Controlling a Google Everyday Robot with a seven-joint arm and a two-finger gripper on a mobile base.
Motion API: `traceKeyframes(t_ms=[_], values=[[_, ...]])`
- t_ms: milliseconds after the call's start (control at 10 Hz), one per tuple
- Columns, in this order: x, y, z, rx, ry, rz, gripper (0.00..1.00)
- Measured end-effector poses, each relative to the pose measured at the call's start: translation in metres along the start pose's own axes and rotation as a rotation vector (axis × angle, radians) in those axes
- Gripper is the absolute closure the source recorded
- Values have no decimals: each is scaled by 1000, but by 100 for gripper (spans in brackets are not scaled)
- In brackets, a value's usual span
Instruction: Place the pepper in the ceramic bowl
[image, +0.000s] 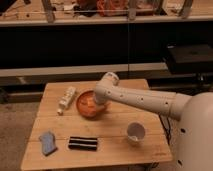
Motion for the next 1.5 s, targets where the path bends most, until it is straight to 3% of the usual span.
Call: traceKeyframes(t_ms=[500,800,1500], values=[[-3,-5,2,9,-2,5,97],[-6,-8,4,14,-4,4,74],[-10,-13,7,22,-9,5,73]])
